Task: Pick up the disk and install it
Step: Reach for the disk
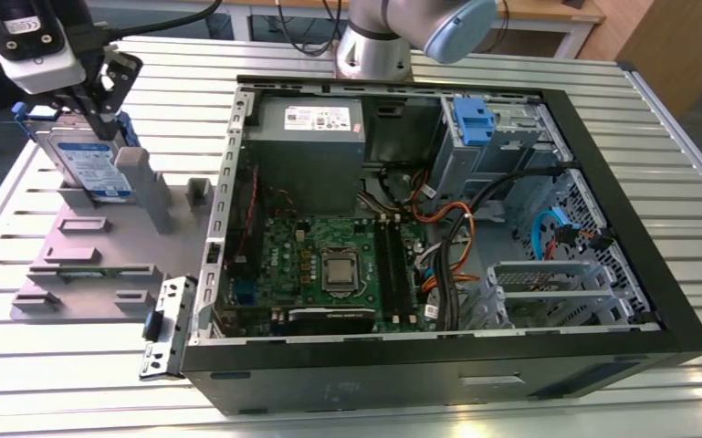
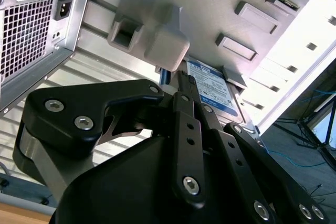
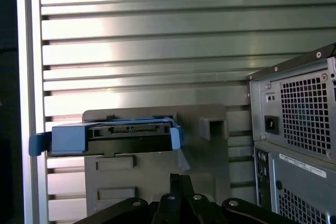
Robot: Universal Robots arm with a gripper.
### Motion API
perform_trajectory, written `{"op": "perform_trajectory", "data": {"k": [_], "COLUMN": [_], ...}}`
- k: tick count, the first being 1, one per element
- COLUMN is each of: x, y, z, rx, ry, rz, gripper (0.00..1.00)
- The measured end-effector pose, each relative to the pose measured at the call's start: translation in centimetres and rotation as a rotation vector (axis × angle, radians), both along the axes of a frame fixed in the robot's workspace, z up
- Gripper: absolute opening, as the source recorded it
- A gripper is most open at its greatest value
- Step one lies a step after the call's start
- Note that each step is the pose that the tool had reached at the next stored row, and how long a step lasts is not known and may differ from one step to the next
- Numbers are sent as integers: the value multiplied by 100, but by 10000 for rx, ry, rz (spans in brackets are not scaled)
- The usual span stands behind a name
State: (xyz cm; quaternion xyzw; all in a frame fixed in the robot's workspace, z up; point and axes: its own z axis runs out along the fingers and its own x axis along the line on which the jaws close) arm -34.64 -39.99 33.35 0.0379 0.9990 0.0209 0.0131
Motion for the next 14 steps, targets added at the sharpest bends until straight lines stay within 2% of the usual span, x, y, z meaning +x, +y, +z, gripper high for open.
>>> {"op": "perform_trajectory", "data": {"k": [14], "x": [-32], "y": [0], "z": [-6], "rx": [0], "ry": [0], "rz": [0], "gripper": [11]}}
